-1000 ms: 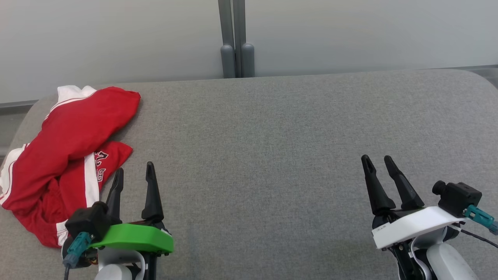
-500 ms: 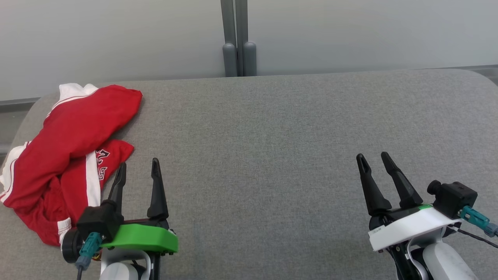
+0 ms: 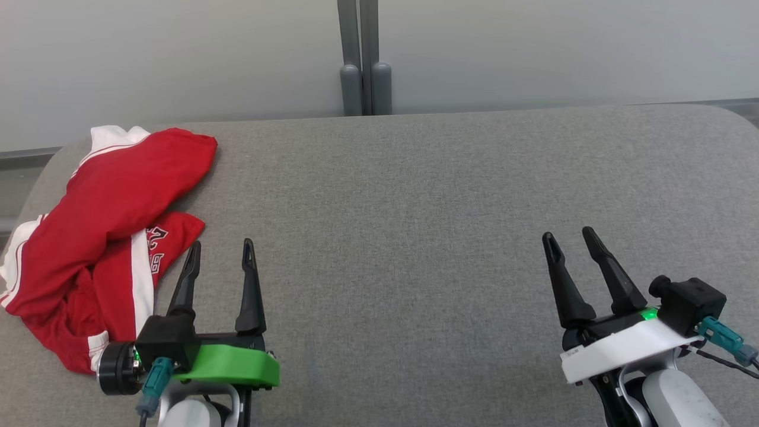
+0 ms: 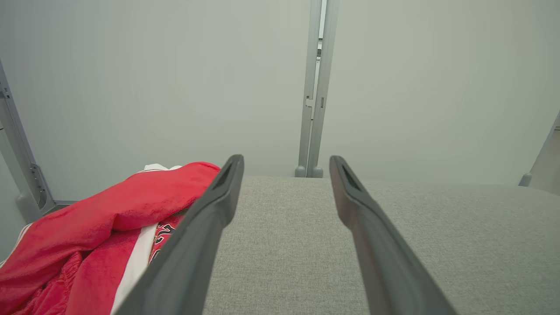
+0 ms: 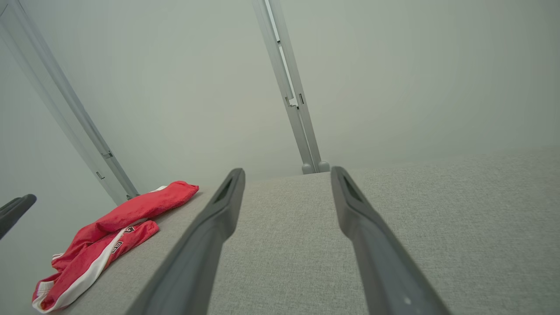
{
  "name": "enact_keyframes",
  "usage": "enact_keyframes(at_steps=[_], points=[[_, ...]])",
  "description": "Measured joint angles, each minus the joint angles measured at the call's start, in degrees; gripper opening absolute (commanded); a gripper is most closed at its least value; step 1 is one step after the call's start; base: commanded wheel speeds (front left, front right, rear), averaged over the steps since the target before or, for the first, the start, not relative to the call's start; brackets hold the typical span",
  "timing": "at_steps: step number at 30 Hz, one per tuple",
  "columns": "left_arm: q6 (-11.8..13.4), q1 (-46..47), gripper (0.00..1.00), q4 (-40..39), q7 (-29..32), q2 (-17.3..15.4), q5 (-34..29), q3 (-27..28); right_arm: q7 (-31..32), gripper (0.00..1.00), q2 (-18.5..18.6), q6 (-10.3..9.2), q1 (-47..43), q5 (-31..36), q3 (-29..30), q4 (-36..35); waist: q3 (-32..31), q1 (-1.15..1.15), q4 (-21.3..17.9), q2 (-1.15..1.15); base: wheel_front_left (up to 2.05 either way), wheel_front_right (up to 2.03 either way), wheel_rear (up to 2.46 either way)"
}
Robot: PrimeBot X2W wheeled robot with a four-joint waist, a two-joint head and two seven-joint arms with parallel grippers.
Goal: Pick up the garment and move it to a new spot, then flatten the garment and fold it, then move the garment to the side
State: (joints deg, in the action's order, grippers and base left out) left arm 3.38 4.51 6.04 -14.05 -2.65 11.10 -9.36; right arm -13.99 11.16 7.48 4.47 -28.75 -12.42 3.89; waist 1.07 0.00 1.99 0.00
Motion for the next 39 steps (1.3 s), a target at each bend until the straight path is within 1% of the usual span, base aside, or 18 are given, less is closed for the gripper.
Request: enact_keyframes(at_steps=[10,30,39], points=[[0.4,0.1,1.00,-0.1,-1.0,0.0,-2.9,-0.6,-1.1,1.00,-0.1,0.00,0.0,2.7,0.2,0.3,0.1,0.00,0.2,0.00,0.00,0.00,0.00],[0.4,0.2,1.00,0.1,-1.0,0.0,-2.2,-0.7,-1.1,1.00,-0.4,0.00,0.4,2.7,1.0,0.8,0.3,0.00,0.1,0.00,0.00,0.00,0.00],[0.6,0.3,1.00,0.7,-1.0,0.0,-1.5,-0.7,-1.1,1.00,-0.5,0.01,0.3,2.7,1.1,0.8,0.3,0.00,0.6,0.00,0.00,0.00,0.00]])
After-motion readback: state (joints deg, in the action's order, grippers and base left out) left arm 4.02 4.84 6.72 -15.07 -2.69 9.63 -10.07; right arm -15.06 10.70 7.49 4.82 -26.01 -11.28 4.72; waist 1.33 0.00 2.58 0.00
